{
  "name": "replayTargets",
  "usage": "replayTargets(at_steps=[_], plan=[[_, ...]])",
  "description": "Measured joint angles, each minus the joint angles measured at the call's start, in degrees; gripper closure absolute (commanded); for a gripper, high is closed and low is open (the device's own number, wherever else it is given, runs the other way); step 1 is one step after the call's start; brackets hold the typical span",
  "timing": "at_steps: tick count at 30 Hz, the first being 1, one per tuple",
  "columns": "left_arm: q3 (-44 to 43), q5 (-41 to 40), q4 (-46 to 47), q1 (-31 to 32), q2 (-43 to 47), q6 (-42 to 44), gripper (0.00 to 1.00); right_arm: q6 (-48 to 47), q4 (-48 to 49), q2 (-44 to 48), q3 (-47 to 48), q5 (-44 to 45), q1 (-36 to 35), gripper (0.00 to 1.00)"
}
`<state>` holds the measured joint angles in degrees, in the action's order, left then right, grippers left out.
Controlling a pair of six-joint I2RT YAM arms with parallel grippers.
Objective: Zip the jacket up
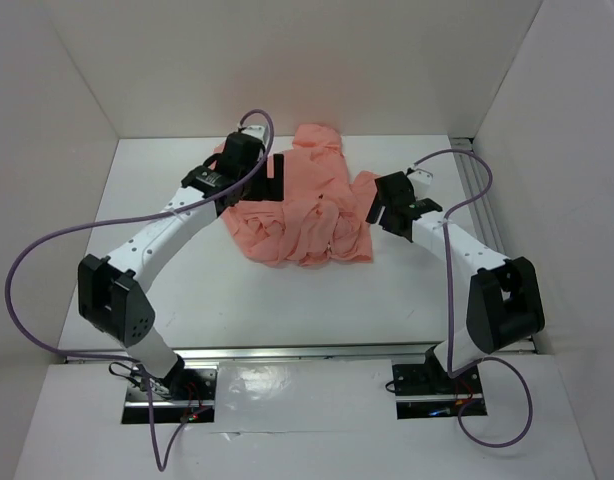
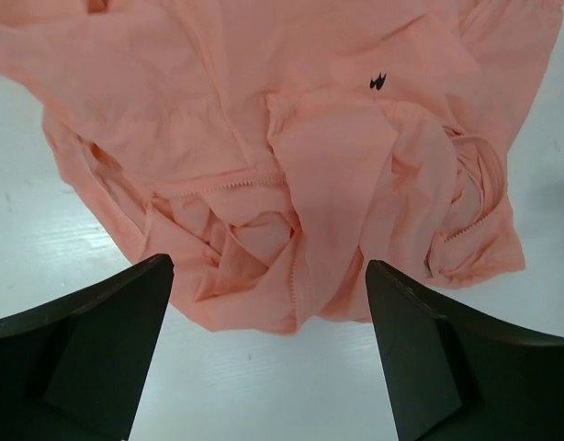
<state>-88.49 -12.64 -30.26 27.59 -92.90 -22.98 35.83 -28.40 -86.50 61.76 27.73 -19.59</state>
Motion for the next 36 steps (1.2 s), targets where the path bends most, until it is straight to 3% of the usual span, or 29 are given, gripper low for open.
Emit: replayTargets(at_steps=[4,7,8,13,21,24,27,36], plan=[[-0.02,5.29,-2.23,-2.45,-1.81,-2.78,0.01,0.31,0.04,-0.02,-0.04,-0.24,0.0,0.01],[-0.72,8.72,-3.8,-3.98,-4.33,-4.22,0.07,0.15,0.22,-0.02,-0.15,-0.72,0.0,0.01],[-1.4,9.6,-4.42,-4.44,-5.62,-4.46,0.16,0.07,0.46,0.0,-0.37,-1.01,0.0,0.01],[-4.81,13.05,-5.81,-4.94,-11.69,-5.46,0.22,-0.57,1.07,0.68,-2.67,-2.32,0.0,0.01],[-14.6,19.04,-5.68,-6.56,-23.58,-7.41,0.22,-1.22,1.14,2.12,-5.2,-3.17,0.0,0.01],[-20.26,20.63,-6.12,-7.26,-29.05,-7.48,0.28,-1.25,1.16,2.16,-5.2,-3.17,0.0,0.01],[-24.76,20.35,-7.26,-7.34,-33.11,-7.89,0.28,-1.22,1.05,2.16,-5.2,-3.1,0.0,0.01],[-25.4,17.81,-10.56,-4.57,-35.6,-8.55,0.26,-1.22,0.92,2.16,-5.2,-2.91,0.0,0.01]])
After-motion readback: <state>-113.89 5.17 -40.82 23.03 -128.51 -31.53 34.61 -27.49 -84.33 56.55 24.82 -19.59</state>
